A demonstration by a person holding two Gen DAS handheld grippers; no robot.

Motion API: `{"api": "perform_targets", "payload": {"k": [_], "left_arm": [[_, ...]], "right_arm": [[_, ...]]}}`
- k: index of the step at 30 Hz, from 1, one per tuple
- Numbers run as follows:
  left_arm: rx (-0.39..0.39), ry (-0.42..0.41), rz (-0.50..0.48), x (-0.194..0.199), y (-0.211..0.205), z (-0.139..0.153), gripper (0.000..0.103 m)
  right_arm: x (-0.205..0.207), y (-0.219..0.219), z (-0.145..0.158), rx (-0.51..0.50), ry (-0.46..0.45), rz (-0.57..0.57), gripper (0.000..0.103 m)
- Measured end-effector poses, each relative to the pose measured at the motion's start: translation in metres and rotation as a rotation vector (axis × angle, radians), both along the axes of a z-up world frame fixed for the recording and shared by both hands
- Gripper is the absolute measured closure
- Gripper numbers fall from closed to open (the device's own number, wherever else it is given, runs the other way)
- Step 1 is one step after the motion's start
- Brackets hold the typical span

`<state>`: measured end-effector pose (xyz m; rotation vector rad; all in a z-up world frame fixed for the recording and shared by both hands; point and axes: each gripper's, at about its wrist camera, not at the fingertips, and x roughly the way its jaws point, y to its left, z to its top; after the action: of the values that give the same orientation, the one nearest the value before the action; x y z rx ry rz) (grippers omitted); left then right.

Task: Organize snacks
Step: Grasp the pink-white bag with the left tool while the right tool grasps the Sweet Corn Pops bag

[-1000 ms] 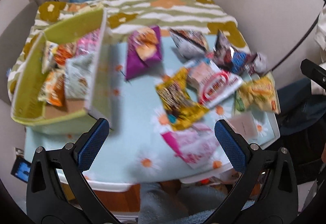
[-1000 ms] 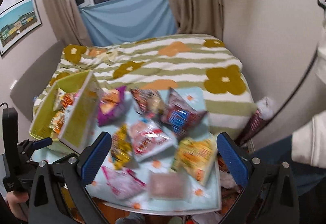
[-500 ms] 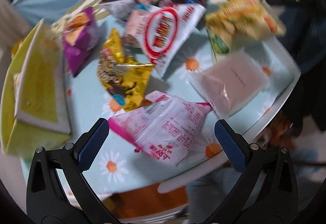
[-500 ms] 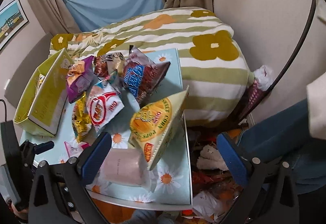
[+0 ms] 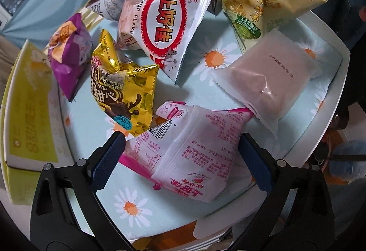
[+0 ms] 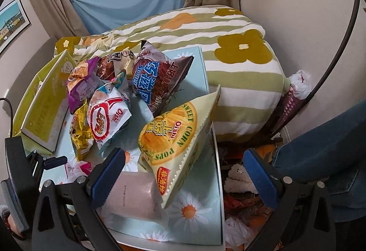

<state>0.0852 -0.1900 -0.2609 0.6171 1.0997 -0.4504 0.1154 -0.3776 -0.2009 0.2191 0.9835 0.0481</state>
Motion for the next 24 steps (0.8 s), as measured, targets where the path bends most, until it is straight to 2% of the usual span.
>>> {"api": "perform_targets", "payload": {"k": [3, 5, 7, 9, 10, 11, 14, 18, 24], "left_arm": [[0.007, 0.006, -0.017, 0.0, 0.001, -0.004, 0.009], [-0.013, 0.031, -0.014, 0.0, 0.004, -0.006, 0.019], [-0.04, 0.067, -0.014, 0.001, 0.007, -0.007, 0.024], [-0.062, 0.082, -0.022, 0.0, 0.011, -0.007, 0.034], [-0.076, 0.092, -0.029, -0.001, 0.011, -0.006, 0.044], [-0.074, 0.087, -0.032, -0.003, 0.011, -0.005, 0.047], [-0.072, 0.084, -0.038, -0.005, 0.01, -0.004, 0.054], [-0.091, 0.087, -0.016, -0.007, 0.006, 0.003, 0.057], [-0.12, 0.094, 0.018, -0.001, 0.009, 0.01, 0.059]], "right_arm": [[0.003, 0.002, -0.001, -0.007, -0.002, -0.001, 0.0], [0.006, 0.005, -0.001, -0.012, -0.004, 0.001, 0.0], [0.008, 0.008, -0.002, -0.019, -0.004, 0.003, 0.0], [0.01, 0.01, -0.003, -0.024, -0.004, 0.004, 0.0], [0.011, 0.011, -0.003, -0.025, -0.004, 0.003, 0.0], [0.012, 0.012, -0.003, -0.028, -0.004, 0.002, 0.0], [0.014, 0.015, -0.004, -0.039, -0.005, -0.002, 0.0], [0.02, 0.018, -0.007, -0.069, -0.006, -0.002, 0.001], [0.026, 0.03, -0.011, -0.121, -0.003, 0.024, 0.012]]}}
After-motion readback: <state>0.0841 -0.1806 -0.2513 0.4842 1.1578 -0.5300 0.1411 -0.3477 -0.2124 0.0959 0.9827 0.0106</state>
